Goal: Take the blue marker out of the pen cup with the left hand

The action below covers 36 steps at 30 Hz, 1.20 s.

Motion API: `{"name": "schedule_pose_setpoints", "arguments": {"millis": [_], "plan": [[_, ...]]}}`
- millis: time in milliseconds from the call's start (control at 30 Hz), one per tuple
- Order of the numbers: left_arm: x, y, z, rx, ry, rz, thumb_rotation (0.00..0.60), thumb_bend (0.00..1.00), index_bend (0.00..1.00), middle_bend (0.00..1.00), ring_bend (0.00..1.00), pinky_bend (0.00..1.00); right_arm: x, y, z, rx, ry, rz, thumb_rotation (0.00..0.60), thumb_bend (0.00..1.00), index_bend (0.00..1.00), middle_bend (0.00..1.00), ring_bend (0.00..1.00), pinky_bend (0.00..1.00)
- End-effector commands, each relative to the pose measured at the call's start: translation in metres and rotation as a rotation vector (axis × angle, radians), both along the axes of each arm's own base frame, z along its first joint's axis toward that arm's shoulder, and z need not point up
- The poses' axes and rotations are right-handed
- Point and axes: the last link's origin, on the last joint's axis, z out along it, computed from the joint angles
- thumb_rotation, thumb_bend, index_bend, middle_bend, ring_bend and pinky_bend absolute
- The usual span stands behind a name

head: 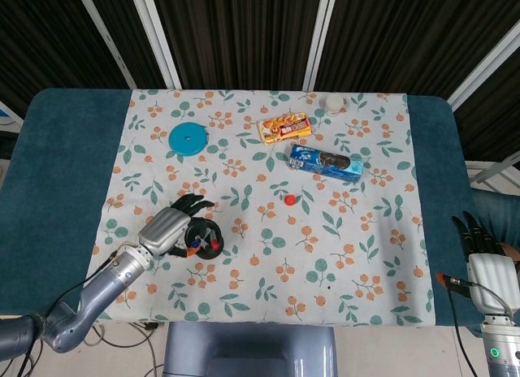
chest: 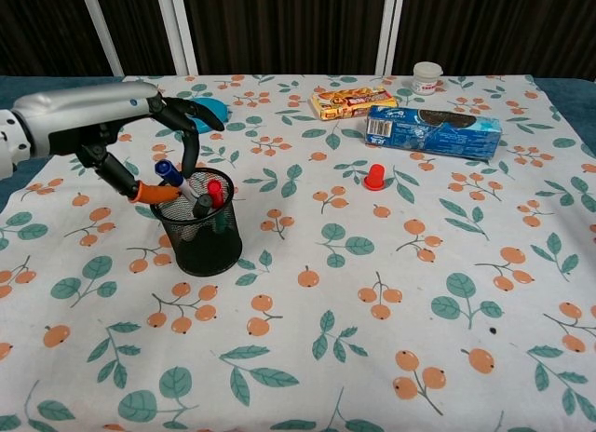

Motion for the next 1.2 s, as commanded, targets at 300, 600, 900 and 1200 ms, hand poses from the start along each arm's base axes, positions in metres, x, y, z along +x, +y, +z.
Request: {"name": "schedule_pose_setpoints", "arguments": {"millis": [300,600,900,1200], "plan": [[0.021,-0.015,0.055,0.085,-0.043,-0.067,0.6,0.35,0.58,0.12,0.0,0.0,0.0,0.0,-0.001,0.001,0.002,-0.002,0.6,0.15,0.09,0.03,0.16,0.24],[0.009,-0.017,0.1,0.207,-0.062,-0.068,0.6,0.35,0.59,0.12,0.0,0.0,0.0,0.001,-0.001,-0.003,0.003,-0.008,0.6,0.15,0.09,0.03,0.16,0.24],[-0.032,-0.007,0.104,0.249,-0.045,-0.033,0.6,0.35,0.59,0.14,0.0,0.0,0.0,0.001,-0.001,-0.005,0.005,-0.009,0.6,0.15,0.09,0.03,0.16,0.24],[-0.069,0.02,0.076,0.221,-0.039,0.072,0.6,0.35,0.59,0.14,0.0,0.0,0.0,0.0,0.0,-0.009,0.009,-0.009,0.6,0.15,0.09,0.03,0.16,0.24]]}}
